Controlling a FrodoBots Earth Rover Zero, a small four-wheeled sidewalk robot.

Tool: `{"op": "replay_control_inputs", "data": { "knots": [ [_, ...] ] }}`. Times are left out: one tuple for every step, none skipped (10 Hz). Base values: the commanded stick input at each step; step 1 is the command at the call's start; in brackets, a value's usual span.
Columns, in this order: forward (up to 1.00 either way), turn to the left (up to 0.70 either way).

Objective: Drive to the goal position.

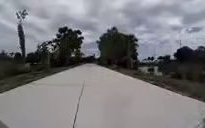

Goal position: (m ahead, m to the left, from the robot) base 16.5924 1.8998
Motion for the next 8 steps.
{"op": "replay_control_inputs", "data": {
  "knots": [
    [0.85,0.00],
    [0.85,0.00],
    [0.85,0.00],
    [0.85,0.00],
    [0.85,0.00],
    [0.85,0.34],
    [0.85,0.34],
    [0.85,0.29]
  ]
}}
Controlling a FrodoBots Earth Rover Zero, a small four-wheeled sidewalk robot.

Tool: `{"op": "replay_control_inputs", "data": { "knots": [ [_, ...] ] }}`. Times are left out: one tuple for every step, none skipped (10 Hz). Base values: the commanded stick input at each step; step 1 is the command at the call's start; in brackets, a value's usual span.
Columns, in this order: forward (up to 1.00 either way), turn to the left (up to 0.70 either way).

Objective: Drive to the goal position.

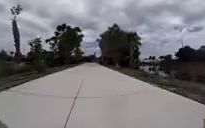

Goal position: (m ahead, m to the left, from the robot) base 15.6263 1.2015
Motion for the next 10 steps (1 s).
{"op": "replay_control_inputs", "data": {
  "knots": [
    [0.85,0.00],
    [0.85,0.00],
    [0.85,0.00],
    [0.85,0.00],
    [0.85,0.00],
    [0.85,0.00],
    [0.85,0.00],
    [0.85,0.22],
    [0.85,0.34],
    [0.85,0.34]
  ]
}}
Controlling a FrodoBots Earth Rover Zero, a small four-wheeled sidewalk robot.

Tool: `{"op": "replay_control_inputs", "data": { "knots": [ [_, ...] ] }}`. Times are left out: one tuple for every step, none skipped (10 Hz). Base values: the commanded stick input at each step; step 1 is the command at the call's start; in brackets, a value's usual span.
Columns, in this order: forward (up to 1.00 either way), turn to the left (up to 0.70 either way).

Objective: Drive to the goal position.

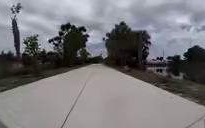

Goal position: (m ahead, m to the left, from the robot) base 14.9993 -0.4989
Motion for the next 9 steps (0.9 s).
{"op": "replay_control_inputs", "data": {
  "knots": [
    [0.85,0.34],
    [0.85,0.34],
    [0.85,0.25],
    [0.85,0.00],
    [0.85,0.00],
    [0.85,0.00],
    [0.85,0.00],
    [0.85,0.00],
    [0.85,0.00]
  ]
}}
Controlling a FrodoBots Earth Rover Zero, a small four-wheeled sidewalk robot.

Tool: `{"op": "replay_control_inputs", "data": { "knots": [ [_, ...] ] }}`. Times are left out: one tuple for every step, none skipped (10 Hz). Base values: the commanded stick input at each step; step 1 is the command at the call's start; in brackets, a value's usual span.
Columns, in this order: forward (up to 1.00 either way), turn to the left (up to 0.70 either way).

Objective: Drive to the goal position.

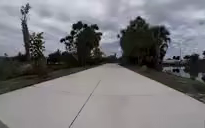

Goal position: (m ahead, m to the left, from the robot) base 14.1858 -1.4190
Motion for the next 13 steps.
{"op": "replay_control_inputs", "data": {
  "knots": [
    [0.85,0.00],
    [0.85,0.00],
    [0.85,0.00],
    [0.85,0.00],
    [0.85,0.00],
    [0.85,0.00],
    [0.85,0.00],
    [0.85,-0.33],
    [0.85,-0.34],
    [0.85,-0.34],
    [0.85,-0.08],
    [0.85,0.00],
    [0.85,0.00]
  ]
}}
